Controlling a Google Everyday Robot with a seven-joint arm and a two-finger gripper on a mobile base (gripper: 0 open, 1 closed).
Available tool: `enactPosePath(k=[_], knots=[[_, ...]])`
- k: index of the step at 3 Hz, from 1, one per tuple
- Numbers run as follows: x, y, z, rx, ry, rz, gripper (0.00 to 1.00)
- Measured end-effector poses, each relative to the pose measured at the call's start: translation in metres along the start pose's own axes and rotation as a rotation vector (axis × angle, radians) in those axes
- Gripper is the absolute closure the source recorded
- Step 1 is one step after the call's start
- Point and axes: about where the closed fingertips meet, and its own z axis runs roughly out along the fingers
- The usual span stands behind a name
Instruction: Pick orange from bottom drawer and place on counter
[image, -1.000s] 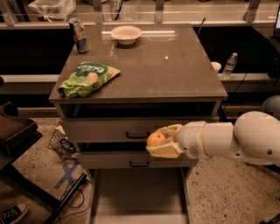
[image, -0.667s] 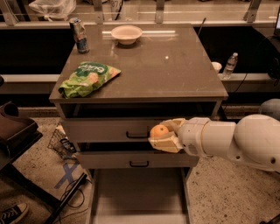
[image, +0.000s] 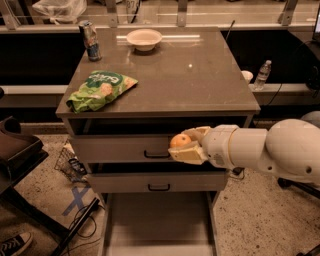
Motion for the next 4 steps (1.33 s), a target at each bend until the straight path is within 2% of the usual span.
enactPosePath(k=[1,3,4], knots=[[-0.031,-0.039,0.001,0.023,-0.001,0.007,1.0],[-0.114,-0.154,0.014,0.111,0.005,0.018,1.0],[-0.122,-0.237,0.069,0.132,0.005,0.065,1.0]])
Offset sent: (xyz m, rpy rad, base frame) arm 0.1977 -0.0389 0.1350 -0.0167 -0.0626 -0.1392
